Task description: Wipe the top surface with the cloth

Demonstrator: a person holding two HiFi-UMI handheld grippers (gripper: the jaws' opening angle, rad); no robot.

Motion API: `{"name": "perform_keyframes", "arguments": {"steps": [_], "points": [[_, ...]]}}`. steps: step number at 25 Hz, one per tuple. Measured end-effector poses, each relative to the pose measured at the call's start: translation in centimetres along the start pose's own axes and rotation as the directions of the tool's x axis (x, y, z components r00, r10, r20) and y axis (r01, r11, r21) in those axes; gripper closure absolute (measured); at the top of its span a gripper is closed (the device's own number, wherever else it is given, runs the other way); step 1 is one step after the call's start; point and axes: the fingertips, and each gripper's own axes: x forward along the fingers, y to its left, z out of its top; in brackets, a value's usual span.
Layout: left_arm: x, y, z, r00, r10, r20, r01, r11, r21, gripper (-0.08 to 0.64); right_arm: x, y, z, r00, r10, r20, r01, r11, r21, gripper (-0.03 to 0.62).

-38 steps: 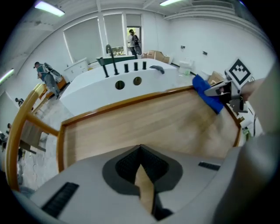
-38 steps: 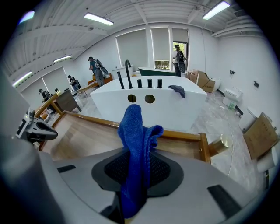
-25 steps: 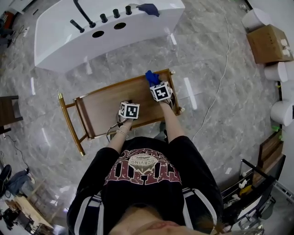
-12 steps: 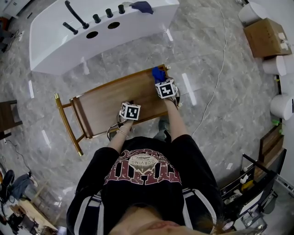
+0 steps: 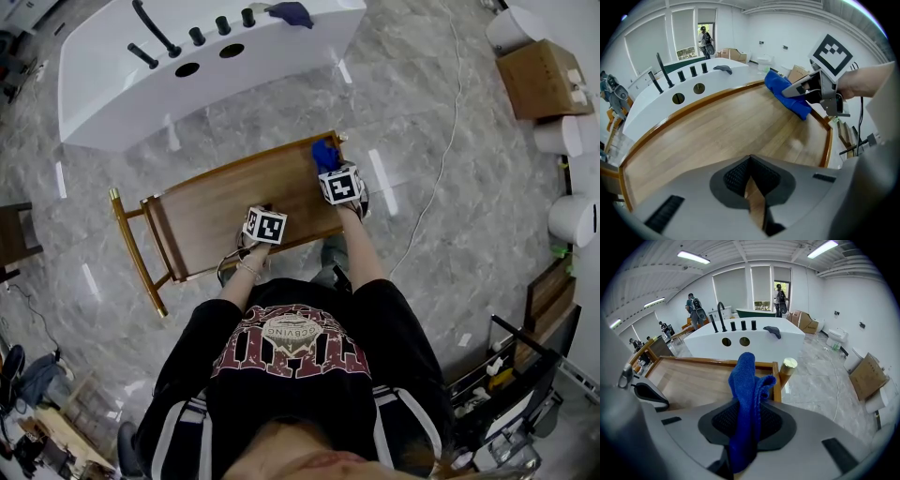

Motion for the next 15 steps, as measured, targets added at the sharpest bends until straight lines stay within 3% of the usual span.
{"name": "perform_keyframes", "arguments": {"steps": [6,15], "points": [[0.0,0.1,0.2,1.000,0.002,0.006,-0.002,1.000,0.011,0.511,-0.7,0.7,-1.5,1.000,-0.005,0.007,0.004,0.998,0.059,0.499],[0.1,0.1,0.5,1.000,-0.003,0.018,0.003,1.000,0.014,0.511,-1.0,1.8,-2.0,1.000,-0.019,-0.016,0.019,0.999,0.030,0.499]]}}
